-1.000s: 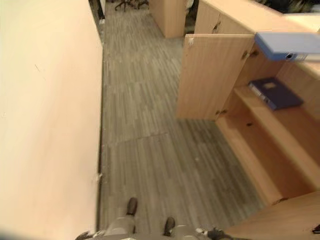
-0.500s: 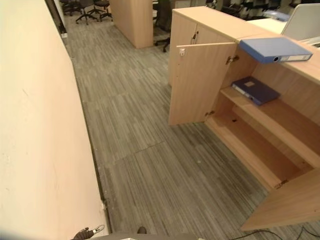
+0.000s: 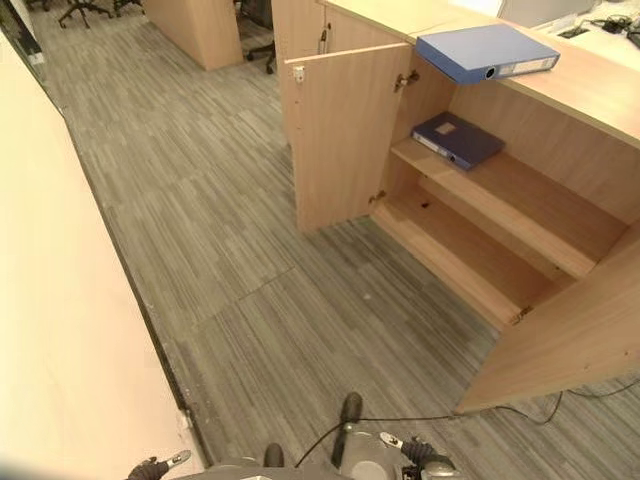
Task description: Put the empty folder in the office cabinet
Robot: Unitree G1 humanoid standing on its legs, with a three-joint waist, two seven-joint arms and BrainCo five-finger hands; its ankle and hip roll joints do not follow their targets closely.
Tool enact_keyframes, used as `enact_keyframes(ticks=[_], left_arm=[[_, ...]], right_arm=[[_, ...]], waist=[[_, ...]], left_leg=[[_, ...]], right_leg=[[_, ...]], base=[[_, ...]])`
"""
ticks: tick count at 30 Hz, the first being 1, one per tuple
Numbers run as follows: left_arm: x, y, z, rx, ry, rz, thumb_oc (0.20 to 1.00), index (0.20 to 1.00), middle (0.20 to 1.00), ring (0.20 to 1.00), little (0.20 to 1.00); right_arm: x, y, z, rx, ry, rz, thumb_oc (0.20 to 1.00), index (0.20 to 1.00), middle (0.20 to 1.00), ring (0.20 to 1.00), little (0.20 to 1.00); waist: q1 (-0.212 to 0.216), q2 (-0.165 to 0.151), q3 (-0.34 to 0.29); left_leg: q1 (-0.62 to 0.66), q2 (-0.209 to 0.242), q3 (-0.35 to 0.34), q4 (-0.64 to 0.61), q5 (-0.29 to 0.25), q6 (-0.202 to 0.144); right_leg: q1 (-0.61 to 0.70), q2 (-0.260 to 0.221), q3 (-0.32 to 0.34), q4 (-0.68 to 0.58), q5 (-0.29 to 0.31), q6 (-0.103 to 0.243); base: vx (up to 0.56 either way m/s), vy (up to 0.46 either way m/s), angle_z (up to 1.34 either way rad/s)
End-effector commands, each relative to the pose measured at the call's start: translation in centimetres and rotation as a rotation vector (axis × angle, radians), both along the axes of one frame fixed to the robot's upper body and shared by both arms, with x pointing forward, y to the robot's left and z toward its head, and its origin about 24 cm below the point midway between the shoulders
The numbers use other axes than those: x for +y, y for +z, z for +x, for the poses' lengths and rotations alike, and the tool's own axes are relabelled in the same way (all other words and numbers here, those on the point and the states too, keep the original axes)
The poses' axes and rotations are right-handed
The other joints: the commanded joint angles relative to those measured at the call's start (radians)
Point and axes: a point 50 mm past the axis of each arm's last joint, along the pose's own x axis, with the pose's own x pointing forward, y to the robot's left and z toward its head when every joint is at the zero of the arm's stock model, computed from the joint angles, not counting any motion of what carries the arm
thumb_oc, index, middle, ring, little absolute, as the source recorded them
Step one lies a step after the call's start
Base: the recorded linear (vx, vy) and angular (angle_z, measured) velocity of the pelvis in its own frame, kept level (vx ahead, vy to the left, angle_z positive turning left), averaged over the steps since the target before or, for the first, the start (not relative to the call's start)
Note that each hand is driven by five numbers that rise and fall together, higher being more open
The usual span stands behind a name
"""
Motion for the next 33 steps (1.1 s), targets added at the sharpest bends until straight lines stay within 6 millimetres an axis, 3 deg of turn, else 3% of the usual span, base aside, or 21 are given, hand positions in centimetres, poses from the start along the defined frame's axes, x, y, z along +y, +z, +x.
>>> enact_keyframes(ticks=[1, 4, 7, 8, 9, 11, 14, 17, 21, 22, 23, 30, 32, 33], left_arm=[[1.7, 0.4, -1.0, 0.033, -0.007, 0.061, 1.000, 1.000, 1.000, 1.000, 1.000], [1.6, 0.4, -0.9, 0.028, -0.005, 0.058, 1.000, 1.000, 1.000, 1.000, 1.000], [1.5, 0.5, -0.2, 0.008, -0.010, 0.053, 1.000, 1.000, 1.000, 1.000, 1.000], [1.3, 0.5, 0.5, -0.019, -0.015, 0.044, 1.000, 1.000, 1.000, 1.000, 1.000], [1.3, 0.5, 0.5, -0.019, -0.015, 0.044, 1.000, 1.000, 1.000, 1.000, 1.000], [1.1, 0.5, 0.9, -0.035, -0.010, 0.038, 1.000, 1.000, 1.000, 1.000, 1.000], [0.9, 0.4, 0.6, -0.027, -0.005, 0.033, 1.000, 1.000, 1.000, 1.000, 1.000], [0.9, 0.3, 0.3, -0.018, -0.006, 0.032, 1.000, 1.000, 1.000, 1.000, 1.000], [0.8, 0.4, 0.5, -0.029, -0.007, 0.030, 1.000, 1.000, 1.000, 1.000, 1.000], [0.7, 0.3, 0.2, -0.026, 0.004, 0.026, 1.000, 1.000, 1.000, 1.000, 1.000], [0.7, 0.3, 0.0, -0.020, 0.012, 0.025, 1.000, 1.000, 1.000, 1.000, 1.000], [0.3, -0.2, -2.4, 0.041, 0.062, 0.004, 1.000, 1.000, 1.000, 1.000, 1.000], [0.5, -0.1, -2.5, 0.047, 0.069, 0.009, 1.000, 1.000, 1.000, 1.000, 1.000], [0.6, -0.1, -2.3, 0.041, 0.068, 0.014, 1.000, 1.000, 1.000, 1.000, 1.000]], right_arm=[[-0.3, -0.2, -1.1, 0.032, -0.012, -0.011, 1.000, 1.000, 1.000, 1.000, 1.000], [-0.5, -0.2, -1.3, 0.033, -0.022, -0.011, 1.000, 1.000, 1.000, 1.000, 1.000], [-0.9, 0.0, -1.1, 0.019, -0.042, -0.019, 1.000, 1.000, 1.000, 1.000, 1.000], [-0.9, 0.1, -0.7, 0.002, -0.039, -0.020, 1.000, 1.000, 1.000, 1.000, 1.000], [-0.9, 0.1, -0.7, 0.002, -0.039, -0.019, 1.000, 1.000, 1.000, 1.000, 1.000], [-1.2, 0.2, -0.3, -0.007, -0.037, -0.029, 1.000, 1.000, 1.000, 1.000, 1.000], [-1.4, 0.3, -0.4, -0.003, -0.037, -0.035, 1.000, 1.000, 1.000, 1.000, 1.000], [-1.8, 0.3, -0.6, 0.011, -0.028, -0.045, 1.000, 1.000, 1.000, 1.000, 1.000], [-2.3, 0.3, -1.3, 0.040, -0.006, -0.070, 1.000, 1.000, 1.000, 1.000, 1.000], [-2.4, 0.3, -1.6, 0.051, -0.004, -0.074, 1.000, 1.000, 1.000, 1.000, 1.000], [-2.4, 0.3, -1.8, 0.055, -0.002, -0.075, 1.000, 1.000, 1.000, 1.000, 1.000], [-2.3, 0.0, -3.2, 0.094, -0.005, -0.066, 1.000, 1.000, 1.000, 1.000, 1.000], [-1.9, -0.1, -3.4, 0.102, -0.008, -0.052, 1.000, 1.000, 1.000, 1.000, 1.000], [-1.7, -0.2, -3.5, 0.105, -0.012, -0.042, 1.000, 1.000, 1.000, 1.000, 1.000]], waist=[[0.010, -0.006, -0.029], [0.005, -0.005, -0.039], [-0.002, -0.014, -0.039], [0.000, -0.025, -0.025], [-0.003, -0.027, -0.028], [0.011, -0.042, 0.000], [0.027, -0.051, 0.009], [0.047, -0.055, 0.005], [0.061, -0.026, -0.002], [0.072, -0.016, -0.001], [0.076, -0.011, -0.001], [0.098, 0.024, -0.054], [0.100, 0.018, -0.063], [0.101, 0.010, -0.070]], left_leg=[[-0.002, -0.046, -0.073, 0.029, -0.035, -0.004], [0.006, -0.020, -0.080, 0.053, -0.061, -0.019], [-0.023, 0.013, -0.070, 0.155, -0.092, -0.047], [-0.091, 0.031, -0.038, 0.382, -0.070, -0.073], [-0.096, 0.028, -0.040, 0.382, -0.067, -0.073], [-0.209, 0.055, -0.003, 0.573, 0.030, -0.067], [-0.282, 0.059, 0.021, 0.597, 0.030, -0.048], [-0.317, 0.054, 0.021, 0.455, 0.016, -0.047], [-0.366, 0.115, -0.018, 0.175, 0.194, -0.098], [-0.388, 0.136, -0.028, 0.059, 0.225, -0.113], [-0.394, 0.146, -0.036, 0.023, 0.241, -0.121], [-0.367, 0.162, -0.112, -0.001, 0.281, -0.159], [-0.359, 0.149, -0.102, 0.024, 0.283, -0.152], [-0.369, 0.122, -0.093, 0.071, 0.256, -0.136]], right_leg=[[0.058, 0.028, 0.019, -0.135, 0.043, 0.012], [0.068, 0.039, 0.013, -0.114, 0.019, -0.002], [0.099, 0.055, 0.010, -0.104, -0.024, -0.022], [0.150, 0.063, 0.004, -0.103, -0.056, -0.047], [0.145, 0.060, 0.002, -0.103, -0.055, -0.046], [0.213, 0.072, -0.005, -0.121, -0.085, -0.078], [0.243, 0.068, 0.002, -0.127, -0.102, -0.085], [0.268, 0.056, 0.011, -0.123, -0.130, -0.077], [0.316, 0.061, 0.004, -0.115, -0.182, -0.077], [0.352, 0.056, 0.011, -0.112, -0.205, -0.072], [0.364, 0.055, 0.018, -0.108, -0.212, -0.069], [0.439, 0.037, 0.064, -0.125, -0.235, -0.044], [0.449, 0.001, 0.063, -0.130, -0.228, -0.026], [0.439, -0.036, 0.071, -0.125, -0.209, -0.007]], base=[[0.32, -0.206, 0.48], [0.30, -0.234, 0.18], [0.22, -0.264, 0.18], [0.16, -0.207, 0.07], [0.20, -0.285, 0.15], [0.17, -0.226, 0.13], [0.13, -0.104, -0.30], [0.18, 0.004, -0.10], [0.27, 0.073, 0.12], [0.39, 0.145, 0.17], [0.40, 0.171, 0.01], [0.28, 0.193, -0.21], [0.28, 0.311, -0.45], [0.34, 0.421, -0.25]])
